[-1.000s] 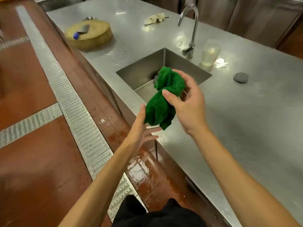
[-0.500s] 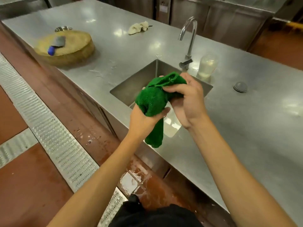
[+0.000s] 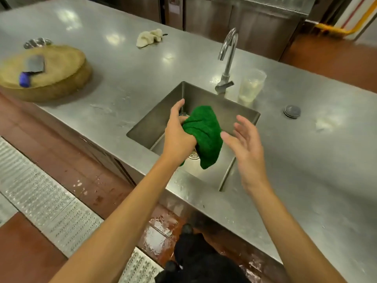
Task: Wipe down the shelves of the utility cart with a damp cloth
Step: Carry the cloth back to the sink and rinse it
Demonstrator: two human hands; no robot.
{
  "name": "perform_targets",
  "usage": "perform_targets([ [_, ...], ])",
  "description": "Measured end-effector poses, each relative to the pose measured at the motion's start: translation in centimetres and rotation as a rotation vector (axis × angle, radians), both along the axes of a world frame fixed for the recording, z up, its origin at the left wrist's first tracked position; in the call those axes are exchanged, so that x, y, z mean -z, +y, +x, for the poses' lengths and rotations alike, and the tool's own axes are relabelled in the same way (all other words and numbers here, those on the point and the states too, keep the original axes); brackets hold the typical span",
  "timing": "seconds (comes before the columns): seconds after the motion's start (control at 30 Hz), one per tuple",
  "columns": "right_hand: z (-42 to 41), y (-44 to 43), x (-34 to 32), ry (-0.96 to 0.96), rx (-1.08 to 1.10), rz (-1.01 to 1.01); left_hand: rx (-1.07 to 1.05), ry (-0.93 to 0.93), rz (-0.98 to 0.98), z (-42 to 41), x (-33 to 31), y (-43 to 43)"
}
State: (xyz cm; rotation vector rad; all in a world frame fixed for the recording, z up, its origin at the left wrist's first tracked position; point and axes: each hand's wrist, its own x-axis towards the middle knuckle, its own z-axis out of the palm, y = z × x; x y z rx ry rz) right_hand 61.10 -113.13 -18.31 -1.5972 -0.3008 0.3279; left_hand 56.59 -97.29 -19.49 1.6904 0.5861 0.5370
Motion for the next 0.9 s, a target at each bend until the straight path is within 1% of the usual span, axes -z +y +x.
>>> perform_targets([
  [0.1,1.4,4.3,-0.5,0.038,-0.176,-0.05,0.101,0.003,0.02,2.3,0.0,0.8],
  [0.17,3.0,6.8,-0.3,0.05,-0.141,-0.09,0.152,0.034,0.031,4.1,-0.4,1.7],
  [0.23,5.1,8.5,0.4,0.054,-0.062,-0.11,0.233,0.12,0.086,5.3,-0.6,3.3],
  [0.27,6.0,9.0,0.8,0.057,-0.034,-0.12,0.299,0.164,0.067,5.9,-0.6,4.3],
  [0.3,6.9,9.4,1.2,0.058,-0.011,-0.134,0.357,0.213,0.0,6.2,-0.5,5.1],
  [0.33,7.7,9.8,1.6,0.049,0.014,-0.147,0.38,0.252,-0.108,6.4,-0.5,5.7],
  [0.37,8.4,10.1,1.9,0.034,0.043,-0.151,0.347,0.258,-0.265,6.5,-0.3,6.0],
  [0.43,9.7,10.6,2.3,0.011,0.103,-0.133,0.177,0.251,-0.642,6.9,0.0,5.9],
  [0.47,10.2,10.8,2.4,-0.005,0.12,-0.128,0.094,0.282,-0.801,7.2,0.3,5.7],
  [0.53,10.8,11.3,2.5,-0.073,0.119,-0.132,-0.003,0.48,-0.991,8.0,1.7,5.2],
  [0.57,11.0,11.5,2.5,-0.11,0.117,-0.125,-0.005,0.544,-1.083,8.3,2.5,4.9],
  [0.6,11.0,11.8,2.5,-0.135,0.117,-0.1,0.029,0.532,-1.201,8.7,2.9,4.4],
  [0.63,11.1,12.0,2.4,-0.129,0.113,-0.055,0.099,0.463,-1.32,9.2,3.4,4.2],
  [0.67,11.2,12.3,2.3,-0.089,0.101,0.0,0.182,0.364,-1.414,9.7,3.6,4.0],
  [0.7,11.3,12.5,2.2,-0.023,0.085,0.054,0.228,0.268,-1.459,10.2,3.9,4.2],
  [0.77,11.9,12.5,2.5,0.1,0.076,0.11,0.177,0.141,-1.458,11.5,4.1,4.8],
  [0.8,12.4,12.5,2.7,0.126,0.084,0.098,0.142,0.111,-1.431,12.2,4.0,5.1],
  [0.83,12.7,12.5,3.0,0.123,0.094,0.058,0.096,0.097,-1.406,13.0,4.0,5.5],
  [0.87,13.0,12.6,3.5,0.082,0.108,-0.02,0.041,0.093,-1.381,13.8,4.0,5.9],
  [0.9,13.2,12.5,3.9,-0.008,0.125,-0.128,-0.007,0.087,-1.359,14.6,4.1,6.3],
])
